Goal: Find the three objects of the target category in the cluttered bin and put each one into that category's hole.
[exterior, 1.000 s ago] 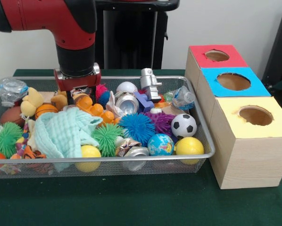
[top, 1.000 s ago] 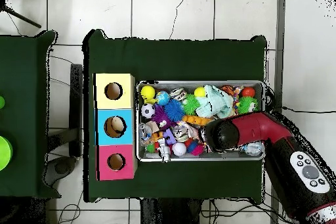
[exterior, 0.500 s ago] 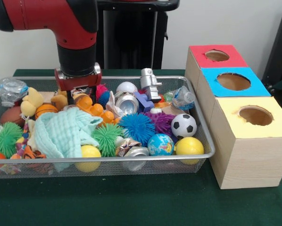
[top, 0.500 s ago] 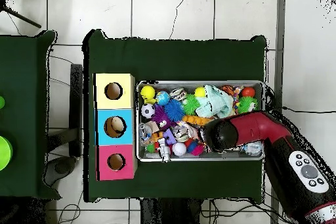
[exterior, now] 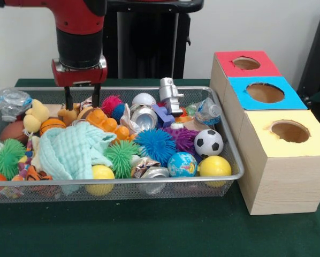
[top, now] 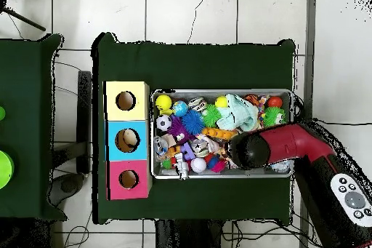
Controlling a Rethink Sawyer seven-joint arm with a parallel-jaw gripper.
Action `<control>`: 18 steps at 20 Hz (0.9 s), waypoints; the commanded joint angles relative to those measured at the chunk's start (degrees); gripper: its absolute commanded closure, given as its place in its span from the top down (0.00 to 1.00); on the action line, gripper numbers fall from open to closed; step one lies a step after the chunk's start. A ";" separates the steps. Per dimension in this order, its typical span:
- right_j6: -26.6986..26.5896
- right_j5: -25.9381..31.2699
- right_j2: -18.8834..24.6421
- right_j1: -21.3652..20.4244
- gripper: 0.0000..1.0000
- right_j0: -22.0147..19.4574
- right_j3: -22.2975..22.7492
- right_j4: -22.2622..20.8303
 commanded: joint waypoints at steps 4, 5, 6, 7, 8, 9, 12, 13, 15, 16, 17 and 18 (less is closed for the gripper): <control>-22.03 9.97 1.92 -4.94 1.00 -0.77 2.34 2.50; -21.51 9.11 1.58 -3.94 1.00 -1.05 2.77 1.92; -20.99 8.24 1.24 -2.95 1.00 -1.32 3.20 1.33; -20.27 7.56 0.73 -1.83 1.00 -1.52 3.74 0.78; -19.06 7.00 0.43 -0.98 1.00 -1.29 4.27 0.62; -17.71 5.63 0.02 -0.22 1.00 -1.56 5.22 0.23; -14.25 1.93 -0.93 1.44 1.00 -2.25 7.54 -0.90; -13.72 1.54 -1.09 1.83 1.00 -2.26 7.80 -1.15; -12.82 1.21 -1.42 2.66 1.00 -2.36 8.32 -1.43; -12.22 0.89 -1.59 3.17 1.00 -2.47 8.61 -1.56; -11.61 0.37 -1.71 3.46 1.00 -2.66 9.04 -1.72; -10.82 -0.06 -1.92 3.87 1.00 -2.63 9.29 -1.96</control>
